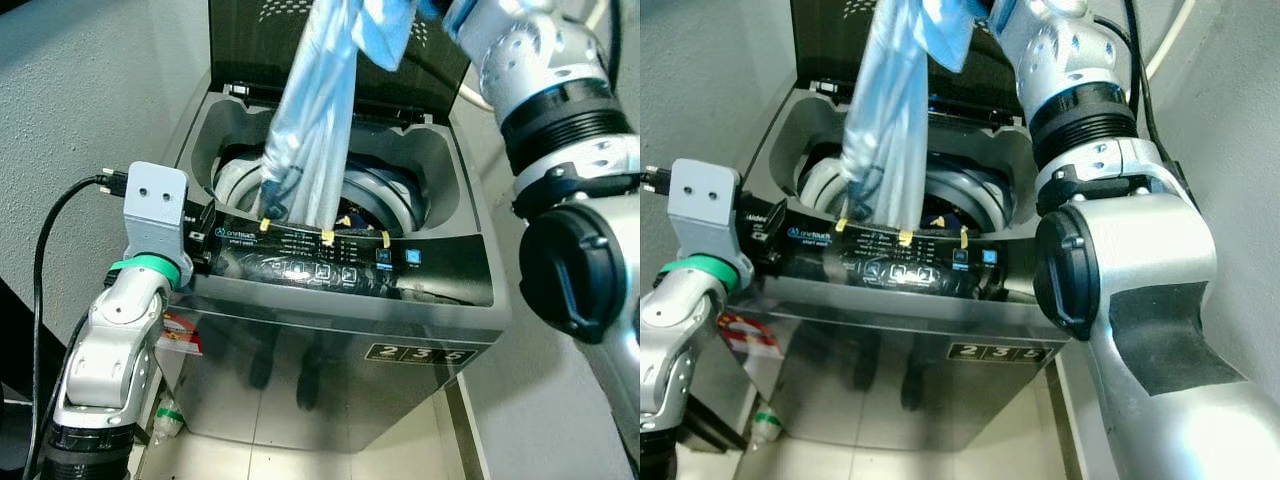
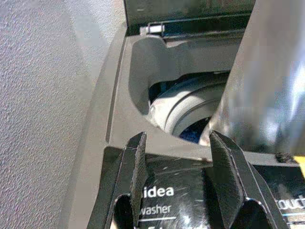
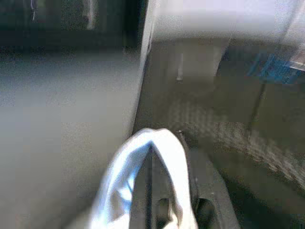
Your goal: Clothes washing
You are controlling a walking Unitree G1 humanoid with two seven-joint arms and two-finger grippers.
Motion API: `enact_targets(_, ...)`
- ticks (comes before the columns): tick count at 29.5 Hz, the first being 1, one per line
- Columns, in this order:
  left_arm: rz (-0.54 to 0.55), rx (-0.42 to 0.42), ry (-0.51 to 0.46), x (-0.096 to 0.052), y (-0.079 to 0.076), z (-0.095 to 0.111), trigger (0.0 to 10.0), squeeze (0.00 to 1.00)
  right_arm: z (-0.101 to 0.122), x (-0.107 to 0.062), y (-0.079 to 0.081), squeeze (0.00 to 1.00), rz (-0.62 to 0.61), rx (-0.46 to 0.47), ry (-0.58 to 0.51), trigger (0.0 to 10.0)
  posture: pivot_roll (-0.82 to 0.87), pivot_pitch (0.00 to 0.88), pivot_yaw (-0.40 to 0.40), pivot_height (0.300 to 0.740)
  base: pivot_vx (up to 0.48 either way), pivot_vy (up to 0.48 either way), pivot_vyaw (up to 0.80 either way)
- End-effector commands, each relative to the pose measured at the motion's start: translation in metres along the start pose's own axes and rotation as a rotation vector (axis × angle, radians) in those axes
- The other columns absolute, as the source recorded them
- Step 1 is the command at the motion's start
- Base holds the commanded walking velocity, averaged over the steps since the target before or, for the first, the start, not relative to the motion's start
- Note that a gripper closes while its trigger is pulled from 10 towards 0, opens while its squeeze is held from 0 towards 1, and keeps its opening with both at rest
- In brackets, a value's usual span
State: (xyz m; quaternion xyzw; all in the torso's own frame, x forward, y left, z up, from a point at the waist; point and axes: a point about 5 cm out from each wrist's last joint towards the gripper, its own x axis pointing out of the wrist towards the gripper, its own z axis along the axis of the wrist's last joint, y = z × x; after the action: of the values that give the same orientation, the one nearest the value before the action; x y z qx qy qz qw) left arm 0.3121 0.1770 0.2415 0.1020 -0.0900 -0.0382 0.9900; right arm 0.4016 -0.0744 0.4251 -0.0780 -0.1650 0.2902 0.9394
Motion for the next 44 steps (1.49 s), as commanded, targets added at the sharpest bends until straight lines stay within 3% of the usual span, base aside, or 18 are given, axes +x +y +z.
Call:
enact_targets(1,-0.03,-0.003,0.027,0.001,-0.005,-0.004,10.0,0.0,-0.041,-0.004,-0.001,1.0,0.0,-0.091,0.202,10.0,0.08,0.068,-0.05,0.74,0.0,0.0,0.0)
enact_targets(2,-0.04,-0.005,0.026,0.001,-0.005,-0.003,10.0,0.0,-0.05,-0.007,-0.006,0.0,-0.033,-0.112,0.245,10.0,0.08,0.069,-0.044,0.74,0.0,0.0,0.0)
enact_targets(12,-0.084,-0.023,0.017,0.004,-0.007,0.001,10.0,0.0,-0.04,-0.021,-0.037,0.0,-0.168,-0.154,0.242,10.0,0.08,0.068,-0.011,0.74,0.0,0.0,0.0)
enact_targets(14,-0.093,-0.028,0.015,0.005,-0.007,0.002,10.0,0.0,-0.043,-0.025,-0.042,0.0,-0.189,-0.145,0.245,10.0,0.07,0.068,0.002,0.74,0.0,0.0,0.0)
enact_targets(17,-0.114,-0.037,0.018,0.01,-0.009,0.003,10.0,0.0,-0.066,-0.037,-0.051,0.0,-0.217,-0.056,0.258,10.0,0.06,0.06,0.03,0.74,0.0,0.0,0.0)
enact_targets(20,-0.133,-0.042,0.01,0.015,-0.012,0.005,10.0,0.0,-0.105,-0.045,-0.041,0.0,-0.151,0.043,0.332,10.0,0.05,0.059,0.032,0.74,0.0,0.0,0.0)
enact_targets(22,-0.137,-0.043,0.007,0.016,-0.013,0.005,10.0,0.0,-0.114,-0.047,-0.038,0.0,-0.132,0.06,0.352,10.0,0.05,0.059,0.032,0.74,0.0,0.0,0.0)
enact_targets(25,-0.15,-0.037,0.0,0.018,-0.015,0.008,10.0,0.0,-0.17,-0.068,-0.008,0.0,0.143,-0.029,0.595,10.0,0.06,0.047,0.04,0.74,0.0,0.0,0.0)
enact_targets(26,-0.153,-0.033,0.001,0.018,-0.015,0.008,10.0,0.0,-0.179,-0.072,-0.003,0.0,0.184,-0.054,0.636,10.0,0.06,0.047,0.04,0.74,0.0,0.0,0.0)
enact_targets(30,-0.157,-0.03,0.005,0.017,-0.015,0.008,10.0,0.0,-0.18,-0.072,-0.004,0.01,0.158,-0.058,0.627,10.0,0.07,0.044,0.053,0.74,0.0,0.0,0.0)
enact_targets(31,-0.156,-0.025,0.004,0.018,-0.013,0.008,10.0,0.0,-0.171,-0.068,-0.009,1.0,0.093,-0.011,0.568,10.0,0.08,0.041,0.056,0.74,0.0,0.0,0.0)
enact_targets(33,-0.146,-0.014,-0.005,0.02,-0.008,0.011,10.0,0.0,-0.145,-0.058,-0.022,1.0,-0.055,0.061,0.381,10.0,0.08,0.027,0.06,0.74,0.0,0.0,0.0)
enact_targets(34,-0.14,-0.012,-0.01,0.02,-0.007,0.012,10.0,0.0,-0.131,-0.056,-0.029,0.24,-0.125,0.091,0.277,10.0,0.08,0.026,0.057,0.74,0.0,0.0,0.0)
enact_targets(35,-0.14,-0.012,-0.01,0.02,-0.007,0.012,10.0,0.0,-0.131,-0.056,-0.029,0.24,-0.125,0.091,0.277,10.0,0.08,0.026,0.057,0.74,0.0,0.0,0.0)
enact_targets(36,-0.123,-0.007,-0.026,0.021,-0.005,0.014,10.0,0.0,-0.107,-0.056,-0.04,0.0,-0.244,0.186,0.077,10.0,0.09,0.015,0.041,0.74,0.0,0.0,0.0)
enact_targets(40,-0.077,0.001,-0.079,0.022,-0.003,0.02,10.0,0.0,-0.077,-0.068,-0.05,0.0,-0.362,0.363,-0.23,10.0,0.09,0.008,0.03,0.74,0.0,0.0,0.0)
enact_targets(43,-0.034,-0.044,-0.088,0.021,0.0,0.02,10.0,0.0,-0.082,-0.077,-0.031,0.0,-0.323,0.43,-0.277,10.0,0.09,0.006,0.028,0.74,0.0,0.0,0.0)
enact_targets(44,-0.023,-0.064,-0.096,0.02,0.001,0.02,10.0,0.0,-0.092,-0.08,-0.019,0.0,-0.304,0.418,-0.242,10.0,0.09,0.006,0.028,0.74,0.0,0.0,0.0)
